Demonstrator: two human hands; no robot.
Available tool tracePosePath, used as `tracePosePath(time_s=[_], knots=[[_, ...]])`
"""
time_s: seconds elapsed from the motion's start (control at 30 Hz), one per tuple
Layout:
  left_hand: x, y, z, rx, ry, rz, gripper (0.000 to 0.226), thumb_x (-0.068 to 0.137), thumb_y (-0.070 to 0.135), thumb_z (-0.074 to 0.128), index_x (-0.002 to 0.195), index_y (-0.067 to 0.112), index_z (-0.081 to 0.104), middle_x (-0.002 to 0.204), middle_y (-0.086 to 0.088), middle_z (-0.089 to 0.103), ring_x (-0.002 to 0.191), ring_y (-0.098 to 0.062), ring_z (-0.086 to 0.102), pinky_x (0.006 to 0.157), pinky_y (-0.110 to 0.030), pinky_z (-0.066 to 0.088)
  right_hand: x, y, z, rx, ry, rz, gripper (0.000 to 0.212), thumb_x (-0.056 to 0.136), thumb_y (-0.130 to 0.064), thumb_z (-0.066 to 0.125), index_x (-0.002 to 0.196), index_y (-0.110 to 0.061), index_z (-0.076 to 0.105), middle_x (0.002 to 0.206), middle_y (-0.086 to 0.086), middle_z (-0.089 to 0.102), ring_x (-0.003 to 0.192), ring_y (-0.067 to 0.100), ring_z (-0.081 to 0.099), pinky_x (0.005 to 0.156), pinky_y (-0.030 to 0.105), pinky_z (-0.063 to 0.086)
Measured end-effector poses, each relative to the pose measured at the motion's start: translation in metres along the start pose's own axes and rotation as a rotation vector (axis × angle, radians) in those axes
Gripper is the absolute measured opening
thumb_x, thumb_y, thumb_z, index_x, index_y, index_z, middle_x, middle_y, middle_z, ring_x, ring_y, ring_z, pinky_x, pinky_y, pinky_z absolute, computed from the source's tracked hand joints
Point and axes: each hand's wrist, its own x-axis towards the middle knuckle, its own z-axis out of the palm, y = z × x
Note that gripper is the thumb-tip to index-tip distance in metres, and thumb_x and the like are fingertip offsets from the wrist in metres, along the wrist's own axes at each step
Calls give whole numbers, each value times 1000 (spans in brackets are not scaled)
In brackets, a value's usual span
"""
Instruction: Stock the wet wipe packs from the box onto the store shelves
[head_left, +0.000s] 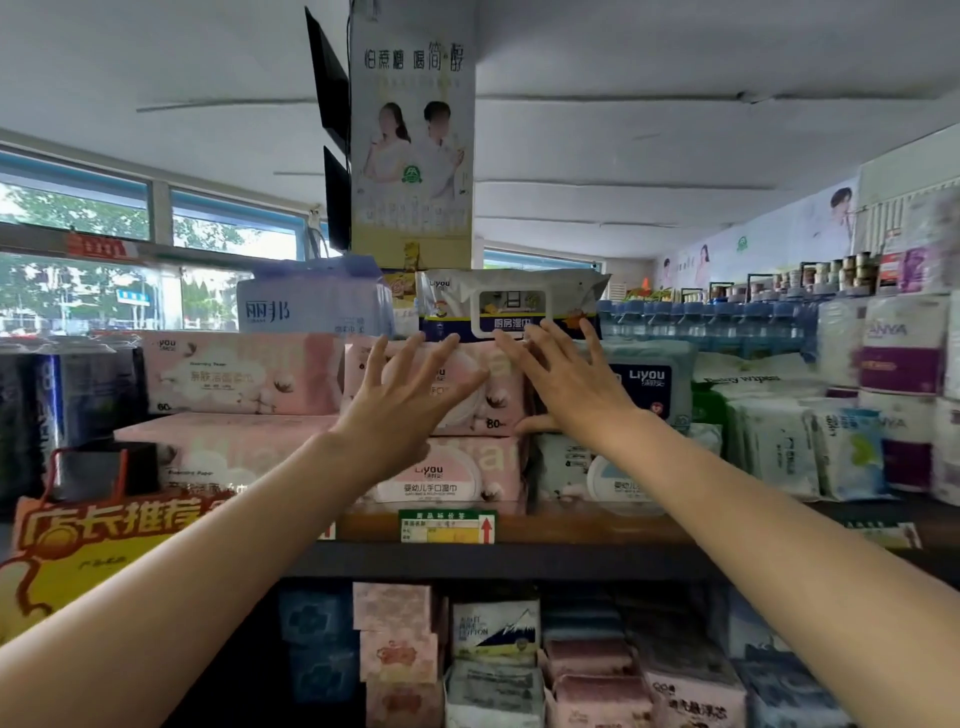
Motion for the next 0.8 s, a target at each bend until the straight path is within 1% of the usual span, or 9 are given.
tracePosePath(time_s=[0.1, 0.13, 0.2, 0.23, 0.37, 0.47, 0.57, 0.63, 0.8], knots=[[-4, 25, 11, 16, 240, 80, 107, 57, 26, 81, 145, 30, 20, 153, -14, 24, 140, -39, 18, 109, -63, 10, -21, 11, 6, 80, 116, 31, 96, 76, -67, 47, 142, -36, -14, 157, 12, 5, 145, 29, 1, 114, 50, -5], [-3, 35, 10, 31, 267, 118, 101, 59, 25, 79, 144, 29, 24, 153, -13, 23, 141, -38, 14, 110, -63, 5, -30, 20, 7, 117, 143, 79, 91, 78, -64, 49, 141, -37, -10, 156, 12, 7, 145, 30, 4, 114, 49, -4], [2, 55, 10, 42, 234, 172, 82, 81, 20, 59, 149, 25, 12, 157, -12, 2, 143, -33, -7, 109, -57, -21, -47, 42, 9, 166, 117, 265, 89, 83, -56, 54, 146, -32, -4, 156, 12, 2, 144, 32, 4, 117, 48, 2], [7, 64, 9, 54, 196, 155, 74, 86, 17, 49, 150, 21, 12, 157, -11, 0, 144, -32, -7, 106, -53, -24, -55, 52, 10, 198, 95, 376, 88, 84, -53, 55, 148, -28, -1, 156, 12, 0, 143, 32, 5, 117, 49, 8], [28, 86, 21, 119, 319, 156, 61, 70, 20, 54, 130, 10, 54, 138, -13, 50, 130, -30, 46, 110, -54, 14, -73, 79, 16, 555, -3, 698, 82, 87, -47, 56, 149, -20, 9, 153, 16, 14, 139, 35, 22, 112, 46, 25], [42, 95, 25, 120, 394, 154, 53, 78, 20, 39, 126, 10, 58, 133, -14, 55, 126, -29, 50, 106, -52, 19, -81, 82, 26, 812, -156, 750, 66, 92, -44, 50, 142, -7, 29, 142, 14, 41, 127, 28, 43, 97, 31, 38], [47, 98, 30, 148, 362, 139, 65, 71, 26, 70, 132, 15, 51, 137, -10, 52, 128, -26, 49, 112, -54, 14, -82, 79, 31, 720, -171, 747, 50, 91, -39, 54, 126, -5, 46, 126, 12, 56, 110, 24, 54, 79, 26, 40], [48, 95, 36, 113, 376, 139, 76, 64, 21, 78, 134, 13, 49, 138, -12, 51, 125, -29, 51, 112, -53, 7, -81, 80, 31, 671, -133, 735, 42, 86, -38, 62, 114, -7, 55, 115, 10, 62, 96, 21, 57, 72, 25, 41], [52, 85, 47, 51, 430, 183, 87, 62, 15, 78, 138, 11, 36, 142, -15, 46, 126, -32, 49, 112, -47, 3, -79, 82, 31, 752, -63, 694, 46, 80, -34, 70, 118, -11, 57, 119, 6, 62, 105, 19, 58, 75, 22, 40]])
